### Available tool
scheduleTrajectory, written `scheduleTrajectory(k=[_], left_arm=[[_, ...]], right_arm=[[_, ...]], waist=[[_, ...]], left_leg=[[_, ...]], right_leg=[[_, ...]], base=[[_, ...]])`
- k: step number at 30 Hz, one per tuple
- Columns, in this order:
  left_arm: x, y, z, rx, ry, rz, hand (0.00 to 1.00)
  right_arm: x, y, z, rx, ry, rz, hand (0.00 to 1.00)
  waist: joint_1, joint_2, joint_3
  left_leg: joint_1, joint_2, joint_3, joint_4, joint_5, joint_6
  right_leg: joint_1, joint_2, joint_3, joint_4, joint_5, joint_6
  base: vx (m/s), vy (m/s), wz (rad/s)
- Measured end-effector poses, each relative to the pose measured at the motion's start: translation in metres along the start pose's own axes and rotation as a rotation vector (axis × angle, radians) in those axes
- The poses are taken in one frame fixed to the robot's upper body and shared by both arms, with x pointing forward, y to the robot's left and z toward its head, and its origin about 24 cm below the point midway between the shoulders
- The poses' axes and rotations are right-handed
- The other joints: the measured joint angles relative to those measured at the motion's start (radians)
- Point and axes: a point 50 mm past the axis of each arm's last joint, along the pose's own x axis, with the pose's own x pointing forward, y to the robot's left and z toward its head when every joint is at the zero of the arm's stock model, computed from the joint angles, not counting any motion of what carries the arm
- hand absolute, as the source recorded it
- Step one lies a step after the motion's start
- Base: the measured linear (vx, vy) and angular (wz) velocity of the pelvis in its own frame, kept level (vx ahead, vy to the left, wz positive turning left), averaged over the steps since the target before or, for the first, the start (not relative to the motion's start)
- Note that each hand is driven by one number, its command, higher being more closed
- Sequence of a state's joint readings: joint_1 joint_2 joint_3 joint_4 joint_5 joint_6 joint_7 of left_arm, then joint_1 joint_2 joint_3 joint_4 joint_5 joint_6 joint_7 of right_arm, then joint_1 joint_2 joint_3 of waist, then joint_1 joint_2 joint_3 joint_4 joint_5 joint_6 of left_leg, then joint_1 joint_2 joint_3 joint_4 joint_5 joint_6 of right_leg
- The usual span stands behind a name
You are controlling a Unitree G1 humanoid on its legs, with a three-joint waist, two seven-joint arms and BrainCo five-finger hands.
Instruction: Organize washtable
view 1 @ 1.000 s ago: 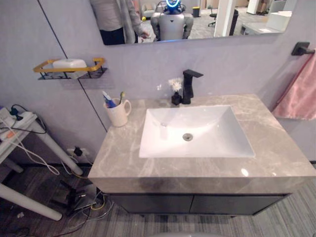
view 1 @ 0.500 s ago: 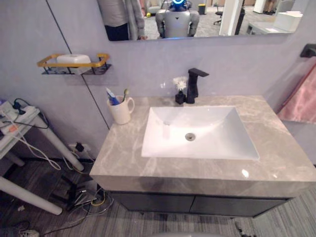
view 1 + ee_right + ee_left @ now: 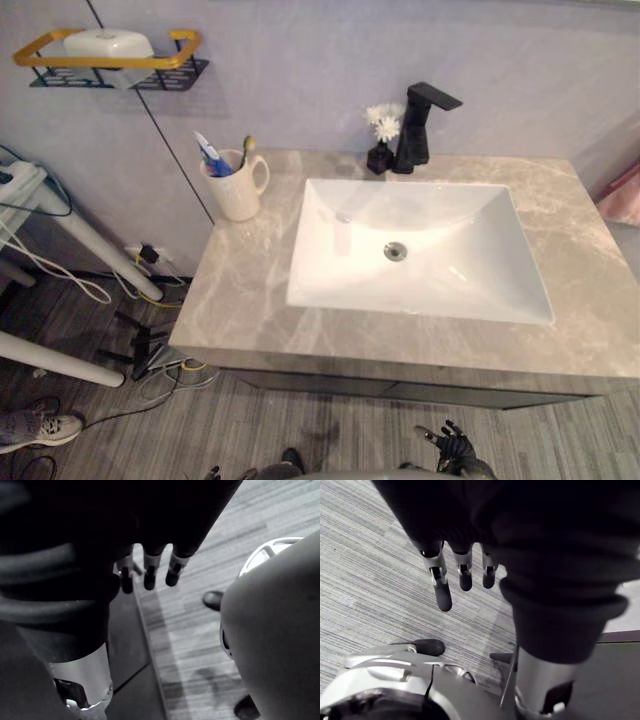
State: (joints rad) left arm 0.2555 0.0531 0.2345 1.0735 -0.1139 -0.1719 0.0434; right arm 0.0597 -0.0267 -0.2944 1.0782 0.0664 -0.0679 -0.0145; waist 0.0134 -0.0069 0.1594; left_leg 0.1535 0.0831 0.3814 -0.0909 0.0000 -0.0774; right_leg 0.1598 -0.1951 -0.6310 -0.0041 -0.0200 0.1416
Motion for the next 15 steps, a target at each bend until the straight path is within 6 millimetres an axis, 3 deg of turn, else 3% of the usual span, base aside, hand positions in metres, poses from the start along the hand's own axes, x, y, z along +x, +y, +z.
scheduleTrajectory(k=[9,15], left_arm=[[0.0003,0.0013,-0.0005,0.003,0.01,0.004,0.0],[0.0023,0.0049,0.0011,0.015,0.026,0.012,0.0]], right_arm=[[0.0002,-0.0001,-0.0005,0.008,0.004,-0.003,0.0],[-0.0009,-0.0033,-0.0094,0.142,0.04,-0.031,0.0]], waist=[[-0.001,-0.005,-0.004],[0.002,-0.015,-0.009]], left_leg=[[-0.001,-0.006,-0.026,0.0,0.0,0.0],[0.009,-0.016,-0.061,0.004,-0.001,0.001]], right_leg=[[0.02,0.0,-0.025,-0.014,0.003,0.004],[0.048,-0.004,-0.033,-0.029,0.009,0.004]], base=[[0.0,-0.001,0.07],[0.02,0.005,0.09]])
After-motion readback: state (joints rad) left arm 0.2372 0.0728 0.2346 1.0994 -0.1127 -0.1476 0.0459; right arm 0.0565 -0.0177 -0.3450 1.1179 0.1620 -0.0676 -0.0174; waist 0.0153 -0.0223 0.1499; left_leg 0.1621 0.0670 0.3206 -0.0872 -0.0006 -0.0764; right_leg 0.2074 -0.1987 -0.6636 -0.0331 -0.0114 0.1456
